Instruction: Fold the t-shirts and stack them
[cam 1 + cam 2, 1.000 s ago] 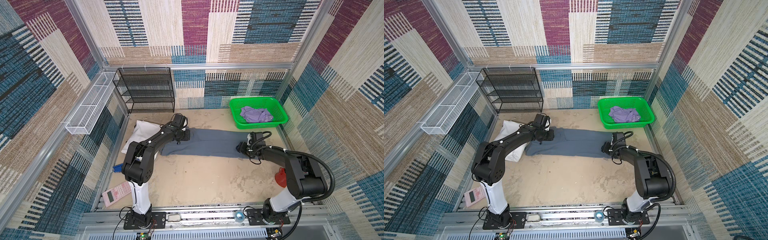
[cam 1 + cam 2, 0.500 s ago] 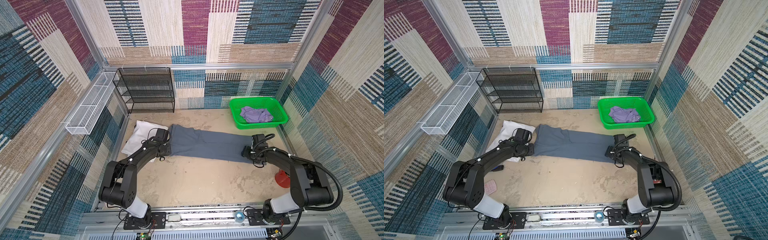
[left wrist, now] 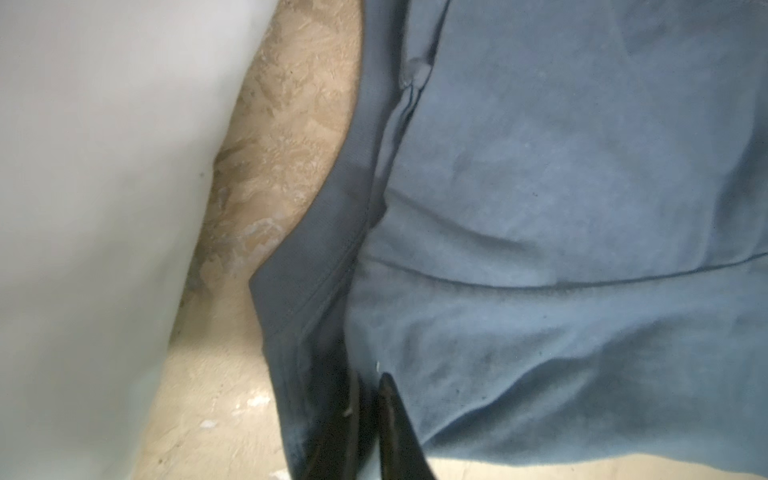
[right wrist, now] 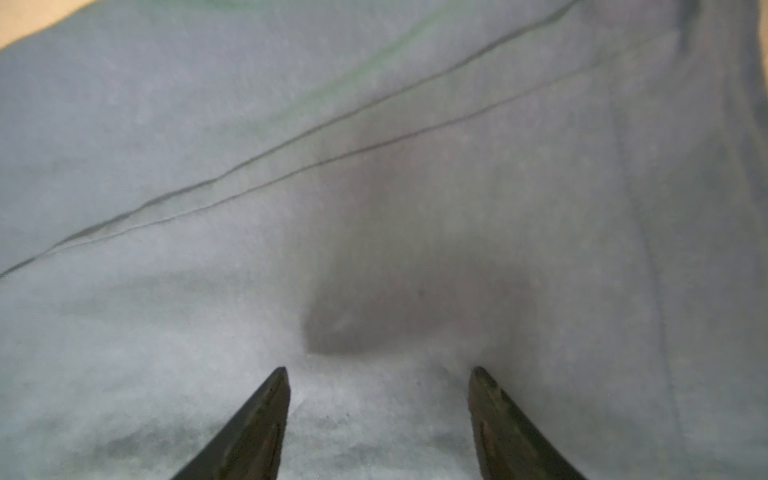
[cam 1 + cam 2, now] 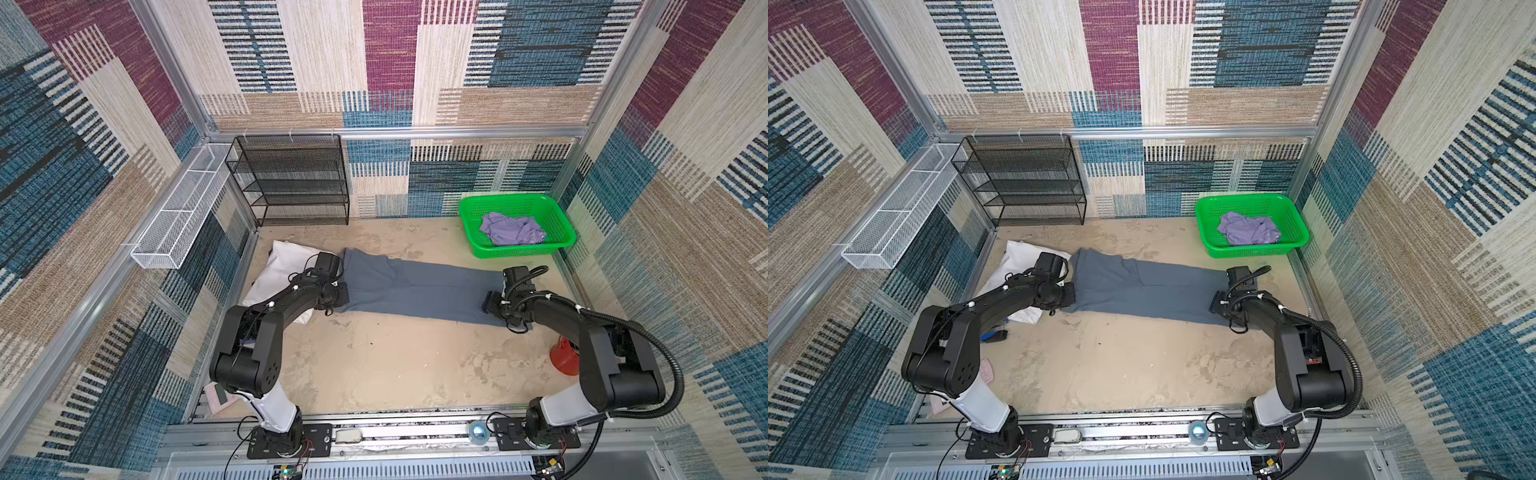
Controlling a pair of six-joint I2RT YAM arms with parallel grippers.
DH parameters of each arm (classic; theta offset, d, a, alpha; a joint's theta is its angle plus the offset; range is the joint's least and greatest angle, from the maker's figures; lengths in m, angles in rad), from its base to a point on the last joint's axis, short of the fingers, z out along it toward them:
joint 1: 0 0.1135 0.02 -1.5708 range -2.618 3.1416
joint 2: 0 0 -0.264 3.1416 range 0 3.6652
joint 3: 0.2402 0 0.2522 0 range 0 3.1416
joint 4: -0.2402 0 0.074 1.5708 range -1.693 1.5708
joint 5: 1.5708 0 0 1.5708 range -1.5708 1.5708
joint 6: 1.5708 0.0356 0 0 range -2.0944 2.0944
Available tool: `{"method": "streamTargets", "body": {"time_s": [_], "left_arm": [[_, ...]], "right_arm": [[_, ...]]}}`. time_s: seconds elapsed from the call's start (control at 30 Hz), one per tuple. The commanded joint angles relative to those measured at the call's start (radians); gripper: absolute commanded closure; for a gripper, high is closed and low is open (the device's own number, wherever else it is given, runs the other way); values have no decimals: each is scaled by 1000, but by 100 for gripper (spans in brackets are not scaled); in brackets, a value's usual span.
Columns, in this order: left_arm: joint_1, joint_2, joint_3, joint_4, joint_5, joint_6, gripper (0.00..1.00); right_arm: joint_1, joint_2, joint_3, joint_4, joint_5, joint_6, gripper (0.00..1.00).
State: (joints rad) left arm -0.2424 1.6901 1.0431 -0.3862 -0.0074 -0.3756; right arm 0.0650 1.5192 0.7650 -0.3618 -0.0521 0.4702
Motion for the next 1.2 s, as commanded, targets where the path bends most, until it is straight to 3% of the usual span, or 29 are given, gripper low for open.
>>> {"method": "streamTargets", "body": {"time_s": [0.0,0.43,0.7,0.93,1.17], "left_arm": [[3,-18,4,-25,0,-23,100],[31,-272,-190,17,-139,-101,100],[32,-292,-337,76,-83,-172,100],[32,-390,-363,-49,-139,-194,100],[14,-394,-233,-55,-220,-199,79]], "right_arm": [[-15,12,-16,34,-9,10,30],[-57,9,-75,39,-5,25,31],[-58,-48,-93,-8,4,45,32],[-56,-163,-94,-80,-5,59,34],[-26,-151,53,-106,-41,11,31]]}}
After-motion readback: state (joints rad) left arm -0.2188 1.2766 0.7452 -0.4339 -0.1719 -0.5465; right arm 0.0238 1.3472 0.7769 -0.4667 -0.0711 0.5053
